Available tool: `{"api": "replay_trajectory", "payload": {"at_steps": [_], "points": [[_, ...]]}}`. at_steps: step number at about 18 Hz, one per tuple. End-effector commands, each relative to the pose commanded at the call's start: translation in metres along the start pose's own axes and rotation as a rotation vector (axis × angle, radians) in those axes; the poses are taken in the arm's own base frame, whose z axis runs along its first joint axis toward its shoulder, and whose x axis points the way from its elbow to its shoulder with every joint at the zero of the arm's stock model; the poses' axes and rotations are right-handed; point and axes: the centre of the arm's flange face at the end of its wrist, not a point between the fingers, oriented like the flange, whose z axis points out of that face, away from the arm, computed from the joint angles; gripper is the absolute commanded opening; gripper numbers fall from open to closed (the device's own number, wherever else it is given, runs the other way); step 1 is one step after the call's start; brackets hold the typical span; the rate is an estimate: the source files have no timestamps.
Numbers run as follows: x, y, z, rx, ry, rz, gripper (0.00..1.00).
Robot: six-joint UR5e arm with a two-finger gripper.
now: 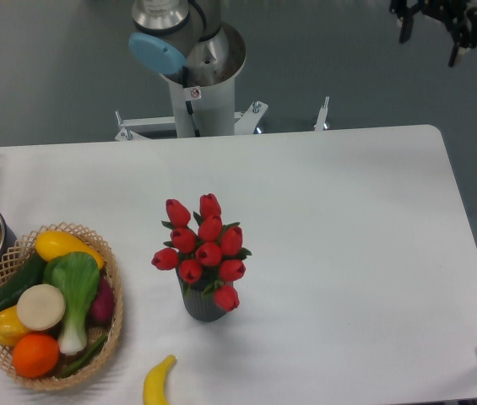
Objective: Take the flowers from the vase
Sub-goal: 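Move the open gripper down into the workspace above the table, then move the open gripper toward the red tulip stems above the vase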
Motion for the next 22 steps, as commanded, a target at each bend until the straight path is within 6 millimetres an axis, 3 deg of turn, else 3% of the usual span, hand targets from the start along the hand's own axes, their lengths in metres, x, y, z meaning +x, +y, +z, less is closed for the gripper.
{"api": "replay_trajectory", "payload": {"at_steps": [7,17,22], "points": [[0.002,-0.004,0.001,0.006,0.001,0.001,1.00],[0.012,-0.021,0.035,0.184,-0.057,-0.121,1.00],[0.011,-0.036,0.042,0.322,-0.084,-0.303,1.00]]}}
